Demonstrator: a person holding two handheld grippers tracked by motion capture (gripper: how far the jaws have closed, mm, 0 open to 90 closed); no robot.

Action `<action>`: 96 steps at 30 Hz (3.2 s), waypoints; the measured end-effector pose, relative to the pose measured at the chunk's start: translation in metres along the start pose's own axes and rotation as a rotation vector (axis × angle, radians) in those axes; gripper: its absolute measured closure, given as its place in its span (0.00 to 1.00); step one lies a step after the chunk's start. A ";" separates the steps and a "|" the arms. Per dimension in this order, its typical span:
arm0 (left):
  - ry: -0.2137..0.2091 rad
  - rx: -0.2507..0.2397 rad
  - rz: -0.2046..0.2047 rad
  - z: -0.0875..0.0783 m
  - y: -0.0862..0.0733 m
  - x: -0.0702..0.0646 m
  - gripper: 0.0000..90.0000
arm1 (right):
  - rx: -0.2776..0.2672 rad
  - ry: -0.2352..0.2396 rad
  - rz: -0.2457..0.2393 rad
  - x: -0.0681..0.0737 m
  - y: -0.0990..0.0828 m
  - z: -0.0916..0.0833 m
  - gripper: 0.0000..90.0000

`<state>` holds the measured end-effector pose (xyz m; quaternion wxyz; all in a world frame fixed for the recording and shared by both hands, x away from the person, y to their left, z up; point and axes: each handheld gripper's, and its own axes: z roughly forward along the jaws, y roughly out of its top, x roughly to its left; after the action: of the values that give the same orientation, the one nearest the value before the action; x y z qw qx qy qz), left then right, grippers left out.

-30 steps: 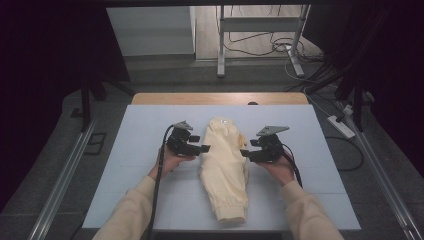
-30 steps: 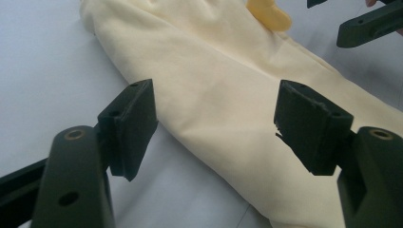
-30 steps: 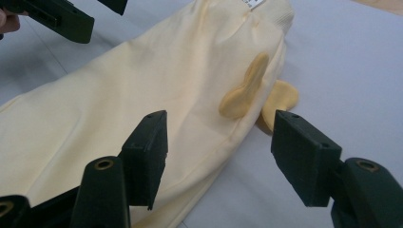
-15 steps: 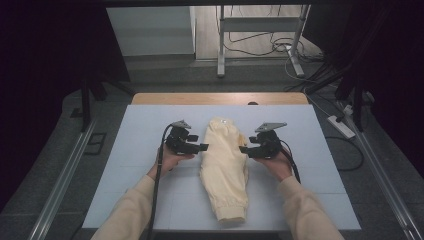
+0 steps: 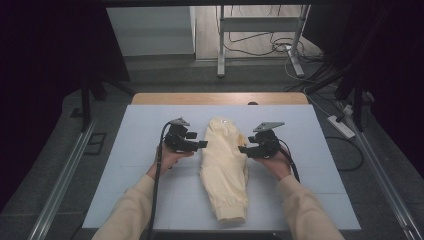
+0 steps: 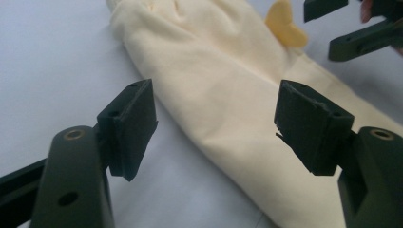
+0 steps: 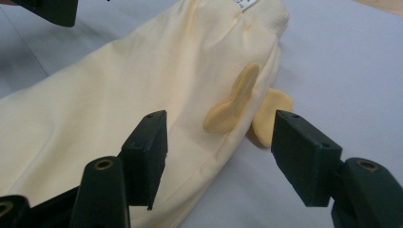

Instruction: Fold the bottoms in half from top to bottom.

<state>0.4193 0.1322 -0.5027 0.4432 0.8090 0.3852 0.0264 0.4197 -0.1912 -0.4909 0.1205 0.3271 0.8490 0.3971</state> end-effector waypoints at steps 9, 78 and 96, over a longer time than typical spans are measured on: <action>-0.002 0.023 0.005 0.017 0.011 0.005 0.33 | 0.010 -0.004 0.000 -0.006 0.010 0.012 0.41; -0.014 0.136 -0.030 0.062 0.013 0.018 0.88 | 0.142 0.049 0.015 -0.017 0.024 0.066 0.82; -0.010 0.061 0.029 0.040 0.028 0.010 0.89 | 0.063 0.052 -0.012 -0.019 0.036 0.047 0.82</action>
<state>0.4585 0.1021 -0.5089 0.4197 0.8279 0.3717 0.0173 0.4728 -0.1590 -0.4959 0.0906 0.3153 0.8659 0.3776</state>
